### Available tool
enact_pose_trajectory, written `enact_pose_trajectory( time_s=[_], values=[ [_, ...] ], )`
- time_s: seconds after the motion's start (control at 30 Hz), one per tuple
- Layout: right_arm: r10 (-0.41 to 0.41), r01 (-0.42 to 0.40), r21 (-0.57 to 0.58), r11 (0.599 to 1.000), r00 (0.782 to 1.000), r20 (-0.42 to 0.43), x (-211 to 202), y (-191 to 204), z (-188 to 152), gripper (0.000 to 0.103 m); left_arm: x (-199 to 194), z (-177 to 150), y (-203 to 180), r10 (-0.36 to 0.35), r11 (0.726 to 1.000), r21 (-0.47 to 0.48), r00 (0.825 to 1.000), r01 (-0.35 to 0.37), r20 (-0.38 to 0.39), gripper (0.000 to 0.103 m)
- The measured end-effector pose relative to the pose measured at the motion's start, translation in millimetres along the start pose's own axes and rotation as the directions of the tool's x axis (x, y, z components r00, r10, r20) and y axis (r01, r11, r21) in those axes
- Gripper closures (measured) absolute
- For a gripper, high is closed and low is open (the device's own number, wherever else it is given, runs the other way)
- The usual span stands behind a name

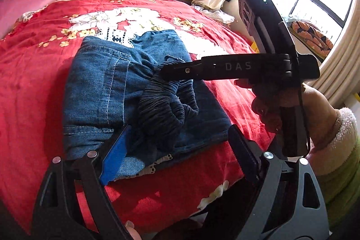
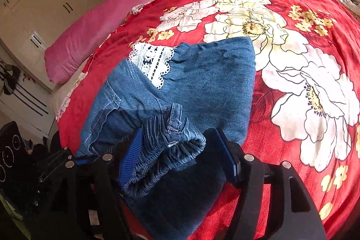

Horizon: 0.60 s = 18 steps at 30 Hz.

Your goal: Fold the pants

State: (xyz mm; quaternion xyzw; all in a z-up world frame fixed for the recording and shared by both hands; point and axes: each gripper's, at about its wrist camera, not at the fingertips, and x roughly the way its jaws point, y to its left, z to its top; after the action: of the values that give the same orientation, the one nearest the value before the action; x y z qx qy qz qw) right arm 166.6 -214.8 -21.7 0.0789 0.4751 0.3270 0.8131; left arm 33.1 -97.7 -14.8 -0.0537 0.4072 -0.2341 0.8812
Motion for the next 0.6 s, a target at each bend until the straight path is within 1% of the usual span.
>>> enact_pose_trajectory(
  time_s=[0.1, 0.23, 0.37, 0.47, 0.6],
  values=[
    [0.008, -0.008, -0.002, 1.000, 0.998, 0.066, -20, 7, 4, 0.039, -9, 4, 1, 0.004, 1.000, -0.012, 1.000, -0.004, 0.014, 0.024],
    [0.017, -0.020, 0.019, 1.000, 0.990, 0.142, -48, 11, 6, 0.037, -20, 8, -1, 0.011, 1.000, -0.018, 0.999, -0.010, 0.032, 0.023],
    [0.004, -0.006, 0.012, 1.000, 0.980, 0.197, -73, 16, 5, 0.031, -33, 11, 1, 0.025, 0.999, -0.030, 0.998, -0.024, 0.056, 0.020],
    [0.008, -0.007, -0.002, 1.000, 0.971, 0.239, -89, 21, 1, 0.028, -41, 14, 4, 0.034, 0.999, -0.042, 0.996, -0.030, 0.078, 0.019],
    [0.005, 0.002, -0.026, 1.000, 0.962, 0.273, -105, 29, -6, 0.025, -53, 18, 9, 0.047, 0.998, -0.050, 0.993, -0.042, 0.106, 0.015]
  ],
)
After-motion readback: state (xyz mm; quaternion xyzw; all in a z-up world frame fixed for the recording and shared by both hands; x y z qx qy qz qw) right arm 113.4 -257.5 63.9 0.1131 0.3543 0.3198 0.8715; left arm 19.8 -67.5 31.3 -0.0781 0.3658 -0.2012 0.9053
